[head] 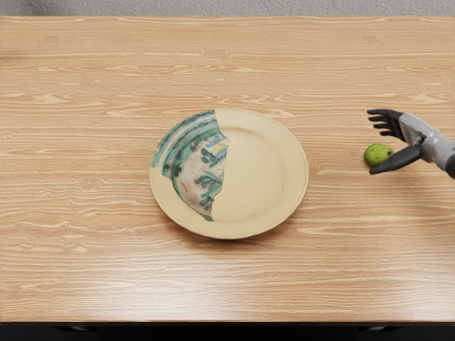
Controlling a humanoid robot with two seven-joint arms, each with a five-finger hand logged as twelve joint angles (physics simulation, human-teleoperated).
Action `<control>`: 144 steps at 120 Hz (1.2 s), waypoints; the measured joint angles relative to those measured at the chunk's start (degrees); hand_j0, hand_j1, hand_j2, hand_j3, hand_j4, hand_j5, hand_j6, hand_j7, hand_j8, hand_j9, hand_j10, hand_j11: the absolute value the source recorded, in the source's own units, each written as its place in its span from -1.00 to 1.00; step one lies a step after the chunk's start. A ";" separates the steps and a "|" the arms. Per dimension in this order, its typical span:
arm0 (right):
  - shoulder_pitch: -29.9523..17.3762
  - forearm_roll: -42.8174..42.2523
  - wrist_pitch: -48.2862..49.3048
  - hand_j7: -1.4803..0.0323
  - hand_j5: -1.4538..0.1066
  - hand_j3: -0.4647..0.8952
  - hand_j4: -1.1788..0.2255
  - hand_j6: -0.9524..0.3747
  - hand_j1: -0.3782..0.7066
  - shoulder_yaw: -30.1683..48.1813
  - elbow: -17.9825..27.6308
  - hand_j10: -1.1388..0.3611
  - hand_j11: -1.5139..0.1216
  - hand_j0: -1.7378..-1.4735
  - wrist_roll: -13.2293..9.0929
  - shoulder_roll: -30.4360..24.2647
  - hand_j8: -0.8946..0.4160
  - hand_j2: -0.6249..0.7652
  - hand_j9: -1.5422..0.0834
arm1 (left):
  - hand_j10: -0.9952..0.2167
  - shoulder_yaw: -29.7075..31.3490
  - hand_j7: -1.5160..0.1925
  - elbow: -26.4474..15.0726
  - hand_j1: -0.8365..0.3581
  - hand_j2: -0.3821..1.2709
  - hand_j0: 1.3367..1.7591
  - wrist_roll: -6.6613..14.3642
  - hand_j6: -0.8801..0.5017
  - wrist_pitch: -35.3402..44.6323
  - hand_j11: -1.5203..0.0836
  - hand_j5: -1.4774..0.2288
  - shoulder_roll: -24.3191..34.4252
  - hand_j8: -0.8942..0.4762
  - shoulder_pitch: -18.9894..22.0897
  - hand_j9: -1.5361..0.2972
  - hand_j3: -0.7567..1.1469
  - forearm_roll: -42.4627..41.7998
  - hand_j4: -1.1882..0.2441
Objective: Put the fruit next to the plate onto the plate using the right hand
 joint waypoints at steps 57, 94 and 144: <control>-3.97 0.36 -13.67 0.43 0.35 -0.32 0.23 -0.04 -0.27 -0.71 -2.88 0.10 0.36 -0.40 3.42 5.20 -0.11 -0.18 0.40 | 0.64 0.00 0.77 0.00 0.98 -0.54 0.52 0.01 0.27 0.00 0.89 0.73 0.00 0.30 0.00 0.67 -0.21 0.00 0.65; -4.36 0.41 -15.45 0.29 0.20 -0.32 0.13 -0.16 -0.11 -0.73 -3.74 0.01 0.22 -0.39 3.21 6.82 -0.22 -0.24 0.26 | 0.64 0.00 0.77 0.00 0.98 -0.54 0.52 0.00 0.27 0.00 0.89 0.73 0.00 0.30 0.00 0.67 -0.21 0.00 0.65; -4.23 0.68 -15.58 0.05 -0.01 -0.32 -0.07 -0.27 0.11 -1.69 -4.04 0.15 -0.14 -0.37 2.81 7.23 -0.26 -0.21 0.05 | 0.64 0.01 0.77 0.00 0.98 -0.54 0.52 0.01 0.27 0.00 0.89 0.73 0.00 0.30 0.00 0.67 -0.20 -0.01 0.65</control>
